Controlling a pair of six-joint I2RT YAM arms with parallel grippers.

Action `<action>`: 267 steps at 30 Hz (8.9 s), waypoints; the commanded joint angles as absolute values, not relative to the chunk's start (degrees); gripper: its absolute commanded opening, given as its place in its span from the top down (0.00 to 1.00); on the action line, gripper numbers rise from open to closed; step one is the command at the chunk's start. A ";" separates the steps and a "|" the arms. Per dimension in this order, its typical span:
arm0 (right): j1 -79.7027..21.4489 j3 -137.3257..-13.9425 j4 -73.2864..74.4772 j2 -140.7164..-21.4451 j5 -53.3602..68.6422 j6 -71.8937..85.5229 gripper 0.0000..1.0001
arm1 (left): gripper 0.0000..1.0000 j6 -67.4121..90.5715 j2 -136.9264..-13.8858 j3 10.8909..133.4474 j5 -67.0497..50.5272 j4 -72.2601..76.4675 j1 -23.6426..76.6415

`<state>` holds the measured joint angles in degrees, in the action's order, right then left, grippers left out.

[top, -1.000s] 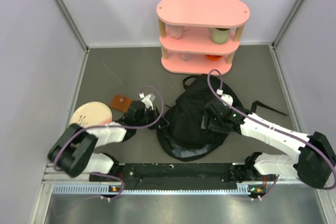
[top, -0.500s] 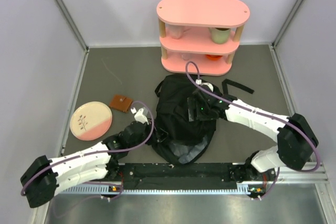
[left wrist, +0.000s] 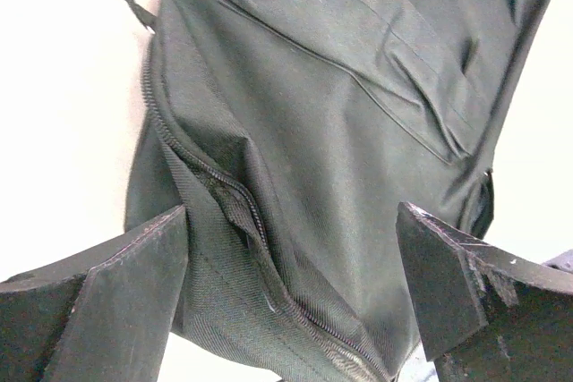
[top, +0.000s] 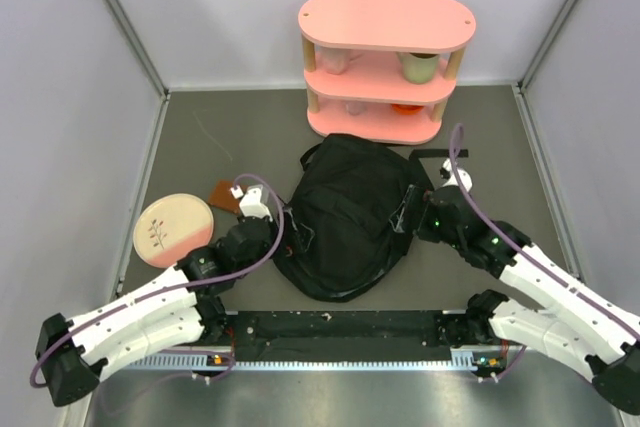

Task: Pack the student bag
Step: Zip the student bag at the center of the board.

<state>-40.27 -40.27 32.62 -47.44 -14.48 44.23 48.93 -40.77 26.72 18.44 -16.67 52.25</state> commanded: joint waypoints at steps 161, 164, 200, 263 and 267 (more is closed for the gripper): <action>-20.13 -19.51 19.09 -40.24 15.38 59.15 0.22 | 0.30 39.72 -73.12 33.49 -8.34 2.34 42.28; -20.13 -21.43 14.77 -45.25 15.56 58.54 0.32 | 0.55 41.92 -72.95 31.73 -10.19 3.95 42.28; -32.47 -26.99 25.41 -28.99 27.61 43.24 0.32 | 0.79 50.71 -70.23 28.48 -9.58 9.49 45.97; -58.01 -30.06 2.82 -70.84 -9.93 55.46 0.48 | 0.41 51.59 -78.14 27.86 -11.96 12.48 46.05; -57.92 -32.95 3.69 -73.82 -9.14 53.62 0.51 | 0.41 51.50 -78.66 28.21 -12.30 12.48 46.05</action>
